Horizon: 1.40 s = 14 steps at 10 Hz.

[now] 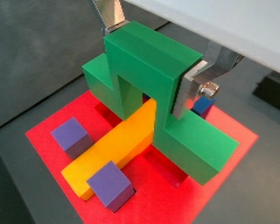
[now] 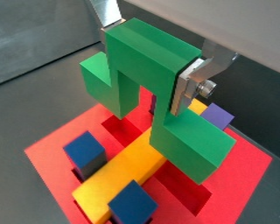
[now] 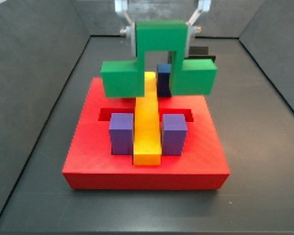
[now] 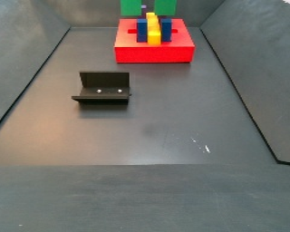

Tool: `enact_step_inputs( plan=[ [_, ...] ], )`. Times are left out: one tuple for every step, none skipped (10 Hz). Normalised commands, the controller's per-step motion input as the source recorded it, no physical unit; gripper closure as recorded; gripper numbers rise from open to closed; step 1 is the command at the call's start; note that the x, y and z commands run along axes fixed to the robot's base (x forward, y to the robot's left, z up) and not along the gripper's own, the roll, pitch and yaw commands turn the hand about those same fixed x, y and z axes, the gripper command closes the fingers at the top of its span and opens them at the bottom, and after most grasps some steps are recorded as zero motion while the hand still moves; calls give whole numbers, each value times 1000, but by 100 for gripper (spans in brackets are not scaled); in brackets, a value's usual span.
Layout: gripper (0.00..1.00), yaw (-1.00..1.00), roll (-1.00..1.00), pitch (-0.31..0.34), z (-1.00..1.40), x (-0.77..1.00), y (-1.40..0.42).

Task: Pick up the green object. Move up. Place the green object on the fixture. Regrasp the green object. Move to above the board. Insert the green object.
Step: Insert the green object.

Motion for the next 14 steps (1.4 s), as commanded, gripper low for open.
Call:
enact_step_inputs(
  plan=[
    [100,266,-211,-26,-354,-240,0],
    [100,109,-183,-23,-229,-343,100],
    [100,57,-124,0,-174,-229,66],
    [100,26,-61,0,-257,-83,20],
    [100,14,-47,0,-291,-11,0],
    [100,6,-20,0,-331,-9,0],
    [100,20,-24,0,-309,0,0],
    [100,77,-40,0,-243,17,-11],
    [100,97,-103,0,-126,286,0],
    [100,77,-103,0,-151,249,0],
    [100,60,-84,0,-200,171,0],
    [100,40,-49,0,-231,57,0],
    [100,26,-7,0,-263,0,0],
    [100,0,11,10,-294,0,0]
  ],
)
